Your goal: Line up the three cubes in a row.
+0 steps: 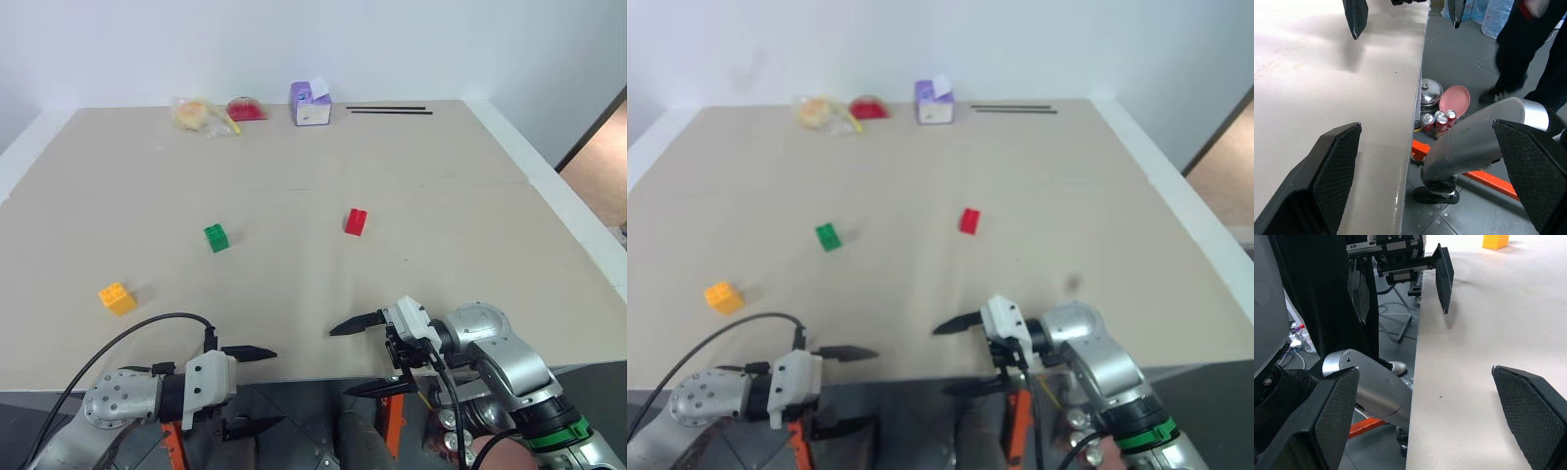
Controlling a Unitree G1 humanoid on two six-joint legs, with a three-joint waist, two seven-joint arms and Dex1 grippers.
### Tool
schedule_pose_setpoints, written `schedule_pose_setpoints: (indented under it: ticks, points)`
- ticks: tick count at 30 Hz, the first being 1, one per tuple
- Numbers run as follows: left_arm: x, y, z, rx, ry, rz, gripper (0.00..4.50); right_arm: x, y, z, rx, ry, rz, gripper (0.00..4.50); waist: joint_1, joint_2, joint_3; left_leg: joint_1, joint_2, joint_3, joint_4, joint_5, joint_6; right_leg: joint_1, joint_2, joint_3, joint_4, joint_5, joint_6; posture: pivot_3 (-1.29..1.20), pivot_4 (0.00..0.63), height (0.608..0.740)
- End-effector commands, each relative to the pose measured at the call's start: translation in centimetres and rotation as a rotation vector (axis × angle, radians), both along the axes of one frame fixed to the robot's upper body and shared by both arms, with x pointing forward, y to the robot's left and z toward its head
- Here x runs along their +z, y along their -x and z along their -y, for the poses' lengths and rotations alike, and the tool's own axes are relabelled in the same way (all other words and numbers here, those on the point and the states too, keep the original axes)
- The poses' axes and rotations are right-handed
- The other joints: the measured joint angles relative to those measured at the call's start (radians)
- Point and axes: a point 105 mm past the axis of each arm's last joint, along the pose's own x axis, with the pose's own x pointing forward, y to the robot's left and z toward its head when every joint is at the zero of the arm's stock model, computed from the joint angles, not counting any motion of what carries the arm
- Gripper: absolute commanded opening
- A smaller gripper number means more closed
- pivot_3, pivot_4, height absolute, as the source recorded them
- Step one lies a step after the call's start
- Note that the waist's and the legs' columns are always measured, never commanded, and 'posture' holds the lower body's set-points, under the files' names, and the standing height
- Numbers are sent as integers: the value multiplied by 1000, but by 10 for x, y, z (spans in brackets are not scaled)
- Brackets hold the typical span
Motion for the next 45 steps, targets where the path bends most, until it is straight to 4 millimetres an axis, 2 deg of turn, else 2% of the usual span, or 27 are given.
schedule_pose_setpoints:
  ticks: [1, 24, 26, 28, 30, 34, 39, 42, 45]
  points:
    - [5, 2, 2, -20, 7, 43, 4446, 6, 0, 1, 18, -1, 35, 4500, 0, 0, 0, 0, 0, 0, 0, 0, 0, 0, 0, 0, 0, 0, 0, 0, 150, 740]
    - [11, 0, 5, -4, 41, 51, 4446, 5, 0, 4, 12, -12, 8, 4500, 0, 0, 0, 0, 0, 1, 0, 0, 0, 0, 0, 1, 0, 0, 0, 0, 150, 740]
    - [25, -17, 3, 76, 106, 56, 4446, 15, -14, 3, -51, -45, -8, 4500, 0, 0, 0, 0, 0, 1, 0, 0, 0, 0, 0, 1, 0, 0, 0, 0, 150, 740]
    - [52, -47, 4, 184, 209, 90, 4446, 30, -43, 1, -151, -65, -3, 4500, 0, 0, 1, 0, 0, 1, 1, 0, 0, 0, 0, 1, 0, 0, 0, 0, 150, 740]
    - [73, -67, 7, 256, 291, 114, 4446, 44, -70, 0, -241, -84, 13, 4500, 0, -1, 1, -1, 0, 1, 5, 2, 3, 1, 0, 0, 1, 1, 0, 0, 150, 740]
    - [98, -93, 9, 354, 382, 152, 4446, 71, -120, 7, -392, -104, 71, 4500, -2, -2, 1, 1, 0, 2, 11, 4, 5, 6, 0, 1, 1, 1, 0, 0, 150, 740]
    - [107, -104, 11, 396, 429, 155, 4446, 95, -163, 23, -519, -85, 123, 4500, -1, -2, 2, -1, -1, 2, 9, 3, 5, 7, 0, 1, 1, 5, 4, 0, 150, 740]
    - [109, -104, 12, 383, 439, 147, 4446, 103, -179, 33, -566, -62, 149, 4500, -1, -2, 2, -1, -1, 3, 4, 3, 5, 7, 0, 1, 1, 3, 7, 0, 150, 740]
    - [109, -99, 12, 343, 431, 133, 4446, 103, -188, 40, -590, -12, 163, 4500, -2, -2, 2, -1, -1, 4, 0, 3, 6, 6, 0, 0, 1, 2, 8, 0, 150, 740]
